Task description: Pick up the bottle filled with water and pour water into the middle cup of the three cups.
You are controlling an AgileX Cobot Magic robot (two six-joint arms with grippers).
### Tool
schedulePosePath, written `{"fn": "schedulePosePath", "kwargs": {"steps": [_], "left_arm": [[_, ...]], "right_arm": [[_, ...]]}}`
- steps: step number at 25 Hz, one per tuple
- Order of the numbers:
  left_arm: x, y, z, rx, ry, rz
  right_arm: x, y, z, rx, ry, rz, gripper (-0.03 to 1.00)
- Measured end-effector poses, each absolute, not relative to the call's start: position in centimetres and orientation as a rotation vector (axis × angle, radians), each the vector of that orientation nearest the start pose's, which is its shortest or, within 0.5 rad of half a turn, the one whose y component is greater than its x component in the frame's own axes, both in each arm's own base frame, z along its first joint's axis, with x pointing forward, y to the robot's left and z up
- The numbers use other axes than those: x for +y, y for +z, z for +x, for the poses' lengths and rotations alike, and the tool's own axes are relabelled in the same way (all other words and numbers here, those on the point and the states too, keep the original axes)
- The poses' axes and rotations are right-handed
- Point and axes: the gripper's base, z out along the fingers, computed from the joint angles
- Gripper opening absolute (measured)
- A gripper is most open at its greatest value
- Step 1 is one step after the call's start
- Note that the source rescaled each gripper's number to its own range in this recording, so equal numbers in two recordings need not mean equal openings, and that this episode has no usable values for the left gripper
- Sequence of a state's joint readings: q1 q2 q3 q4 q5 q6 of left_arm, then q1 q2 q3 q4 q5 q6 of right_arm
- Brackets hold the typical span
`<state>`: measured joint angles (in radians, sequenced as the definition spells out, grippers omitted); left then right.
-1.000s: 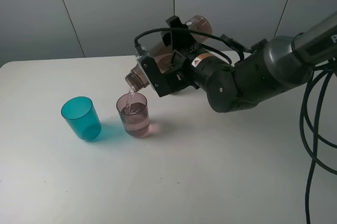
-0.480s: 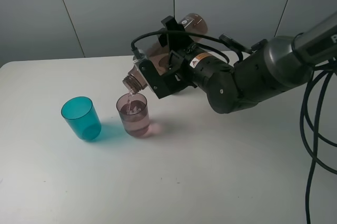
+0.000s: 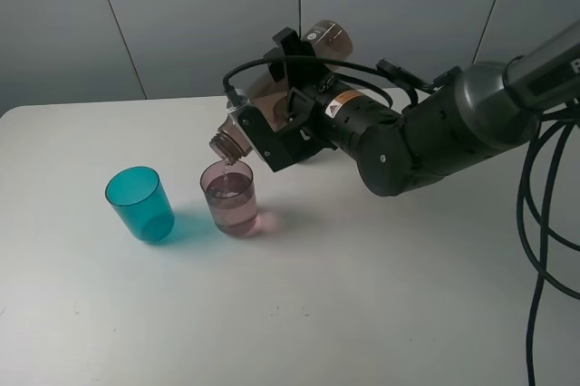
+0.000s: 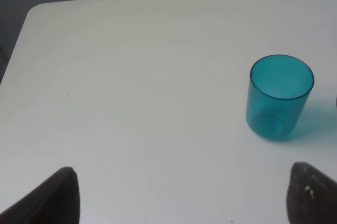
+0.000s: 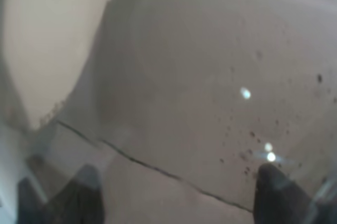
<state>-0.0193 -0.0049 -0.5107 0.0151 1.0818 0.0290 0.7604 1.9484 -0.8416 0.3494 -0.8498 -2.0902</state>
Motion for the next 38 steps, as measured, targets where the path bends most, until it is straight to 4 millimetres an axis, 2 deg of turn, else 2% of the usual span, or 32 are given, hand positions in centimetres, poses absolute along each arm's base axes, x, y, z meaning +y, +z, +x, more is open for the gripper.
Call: {"fn": "schedulePosePath", "kwargs": {"steps": [24, 29, 33, 38], "left_arm": [[0.1, 27.8, -0.8, 2.049, 0.024, 0.048], [0.1, 27.8, -0.8, 2.049, 0.024, 0.048], [0.1, 27.8, -0.8, 2.049, 0.024, 0.048], [0.1, 27.8, -0.8, 2.049, 0.024, 0.048]], "right_arm": [[24.4, 15.2, 28.8, 0.641, -0.999, -1.765, 0.0], [24.3, 15.5, 28.4, 0.821, -0.82, -1.738, 0.0], [24.1, 17.7, 28.2, 1.052, -0.6, -1.508, 0.0], [23.2, 19.6, 27.5, 1.25, -0.381, -1.256, 0.0]]}}
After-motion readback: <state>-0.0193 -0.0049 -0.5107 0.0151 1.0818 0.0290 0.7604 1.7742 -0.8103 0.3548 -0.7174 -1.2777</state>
